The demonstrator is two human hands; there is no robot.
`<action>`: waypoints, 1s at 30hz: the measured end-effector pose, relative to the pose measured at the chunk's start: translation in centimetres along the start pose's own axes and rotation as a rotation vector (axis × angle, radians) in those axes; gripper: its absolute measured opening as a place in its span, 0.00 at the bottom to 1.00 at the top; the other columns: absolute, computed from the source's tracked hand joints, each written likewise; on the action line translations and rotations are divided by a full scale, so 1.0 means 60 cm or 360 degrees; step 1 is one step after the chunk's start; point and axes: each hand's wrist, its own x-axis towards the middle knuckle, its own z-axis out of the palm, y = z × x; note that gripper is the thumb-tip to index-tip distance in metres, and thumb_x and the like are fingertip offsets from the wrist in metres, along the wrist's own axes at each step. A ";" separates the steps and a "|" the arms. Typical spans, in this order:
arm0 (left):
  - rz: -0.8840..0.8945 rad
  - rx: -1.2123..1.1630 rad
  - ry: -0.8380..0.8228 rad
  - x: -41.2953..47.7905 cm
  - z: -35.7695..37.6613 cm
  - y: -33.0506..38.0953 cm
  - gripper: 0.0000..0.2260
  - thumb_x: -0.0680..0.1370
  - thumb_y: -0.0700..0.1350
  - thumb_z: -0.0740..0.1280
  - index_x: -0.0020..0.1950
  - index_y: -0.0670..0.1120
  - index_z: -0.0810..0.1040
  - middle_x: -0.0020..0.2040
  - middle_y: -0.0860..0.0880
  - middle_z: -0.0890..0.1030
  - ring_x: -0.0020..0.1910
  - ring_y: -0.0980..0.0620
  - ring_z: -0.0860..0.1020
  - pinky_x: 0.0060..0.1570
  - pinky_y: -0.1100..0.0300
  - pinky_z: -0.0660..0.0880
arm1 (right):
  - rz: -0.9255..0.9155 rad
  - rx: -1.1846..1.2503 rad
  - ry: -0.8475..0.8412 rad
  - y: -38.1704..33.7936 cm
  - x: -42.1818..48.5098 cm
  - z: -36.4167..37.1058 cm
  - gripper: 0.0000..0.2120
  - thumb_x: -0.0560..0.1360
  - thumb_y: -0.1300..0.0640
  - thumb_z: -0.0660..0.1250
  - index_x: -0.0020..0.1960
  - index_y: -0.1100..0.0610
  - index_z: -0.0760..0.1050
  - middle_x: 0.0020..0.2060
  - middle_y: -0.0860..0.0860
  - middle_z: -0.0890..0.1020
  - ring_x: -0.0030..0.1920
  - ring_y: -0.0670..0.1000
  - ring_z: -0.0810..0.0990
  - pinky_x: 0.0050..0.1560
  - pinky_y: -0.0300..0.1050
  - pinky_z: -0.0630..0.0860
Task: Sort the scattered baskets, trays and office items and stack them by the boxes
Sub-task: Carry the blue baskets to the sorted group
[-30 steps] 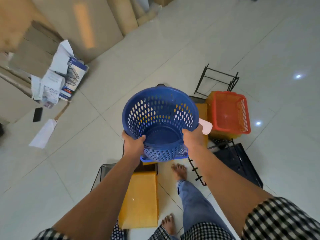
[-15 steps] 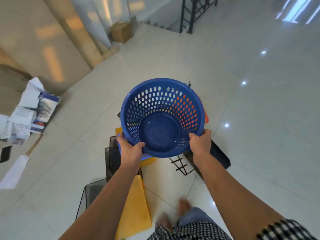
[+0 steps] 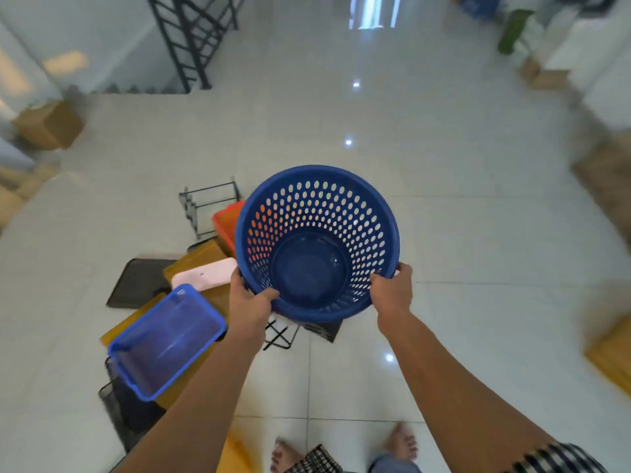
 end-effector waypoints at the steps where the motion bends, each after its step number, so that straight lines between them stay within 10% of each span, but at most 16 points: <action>1: 0.0003 0.0025 -0.0050 -0.005 0.040 -0.009 0.30 0.71 0.23 0.65 0.62 0.53 0.72 0.49 0.53 0.83 0.48 0.49 0.82 0.40 0.54 0.81 | 0.0006 0.0041 0.0042 -0.001 0.017 -0.036 0.19 0.78 0.62 0.67 0.63 0.47 0.65 0.46 0.44 0.76 0.45 0.46 0.77 0.39 0.43 0.76; 30: -0.0238 0.0786 -0.1450 -0.222 0.892 -0.263 0.30 0.73 0.27 0.68 0.69 0.53 0.69 0.60 0.49 0.79 0.56 0.47 0.81 0.39 0.56 0.82 | 0.0389 0.0782 0.1218 0.051 0.317 -0.780 0.17 0.77 0.62 0.64 0.60 0.45 0.66 0.45 0.46 0.79 0.43 0.48 0.79 0.32 0.41 0.72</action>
